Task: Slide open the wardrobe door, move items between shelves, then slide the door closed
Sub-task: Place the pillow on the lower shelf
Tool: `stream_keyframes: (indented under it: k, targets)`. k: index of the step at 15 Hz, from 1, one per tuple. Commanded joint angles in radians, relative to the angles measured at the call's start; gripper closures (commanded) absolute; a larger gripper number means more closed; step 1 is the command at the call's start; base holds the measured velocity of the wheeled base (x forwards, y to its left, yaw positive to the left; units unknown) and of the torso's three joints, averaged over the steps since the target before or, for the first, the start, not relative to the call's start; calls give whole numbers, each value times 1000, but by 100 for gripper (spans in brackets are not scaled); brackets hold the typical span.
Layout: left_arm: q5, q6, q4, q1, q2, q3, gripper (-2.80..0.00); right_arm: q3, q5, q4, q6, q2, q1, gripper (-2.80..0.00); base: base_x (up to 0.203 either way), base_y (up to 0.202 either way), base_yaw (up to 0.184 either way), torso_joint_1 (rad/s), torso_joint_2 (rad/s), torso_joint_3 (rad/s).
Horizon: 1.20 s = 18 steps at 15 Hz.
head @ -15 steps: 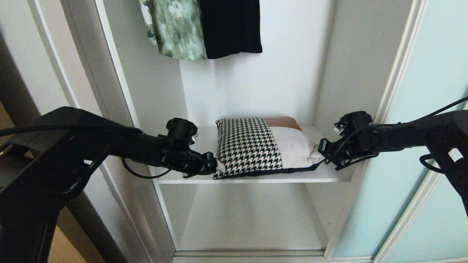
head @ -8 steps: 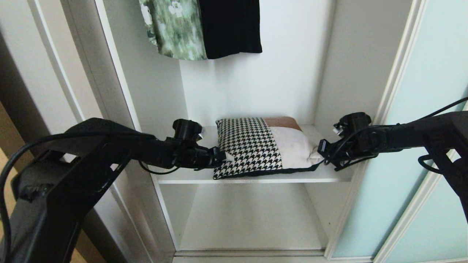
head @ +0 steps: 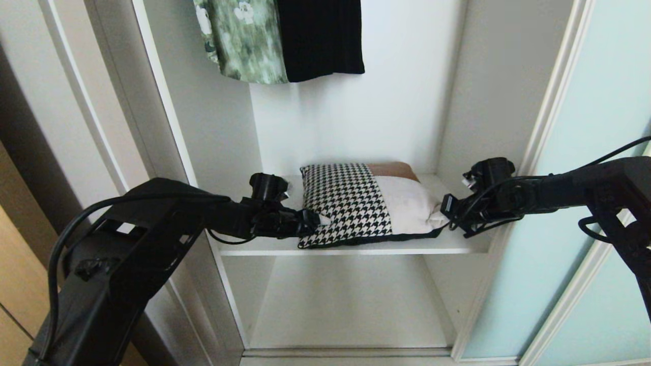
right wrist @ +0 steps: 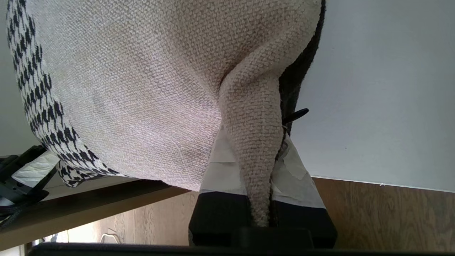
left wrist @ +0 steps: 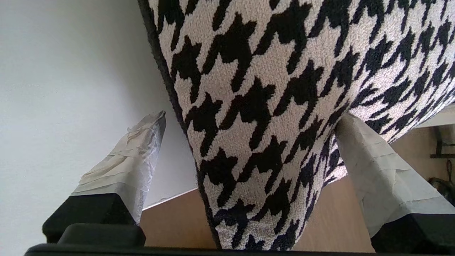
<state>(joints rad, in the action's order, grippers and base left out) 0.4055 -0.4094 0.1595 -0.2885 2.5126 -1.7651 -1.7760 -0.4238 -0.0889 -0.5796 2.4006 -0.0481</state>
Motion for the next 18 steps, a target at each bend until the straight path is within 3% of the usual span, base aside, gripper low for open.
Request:
stream_keyframes:
  k: [1,2,5,7,11,14,18]
  targets:
    - [3,-5,2,-6,-1,-5,-280,0,-3,-2,-3,3,1,0,0,0,0,0,0,0]
    - [1,-8,1,-6,-3,-5,0,1,-3,-2,-3,3,1,0,0,0,0,0,0,0]
    - [-1,-18,3,-6,-27,0,0,3,-3,-2,-3,2,-2,0,0,0,0,0,0,0]
    - [-3,-60,-10,-6,-52,7,0,2,-3,-2,-3,3,-4,0,0,0,0,0,0,0]
    - [-7,-47,-53,-7,-80,64,0,6,-7,-2,-1,-1,-14,0,0,0,0,0,0,0]
    - [-27,-45,32,-8,-88,127,0,33,-26,-6,1,-35,-20,0,0,0,0,0,0,0]
    - [-59,-46,252,-26,-182,335,0,153,-76,-2,36,-143,-33,0,0,0,0,0,0,0]
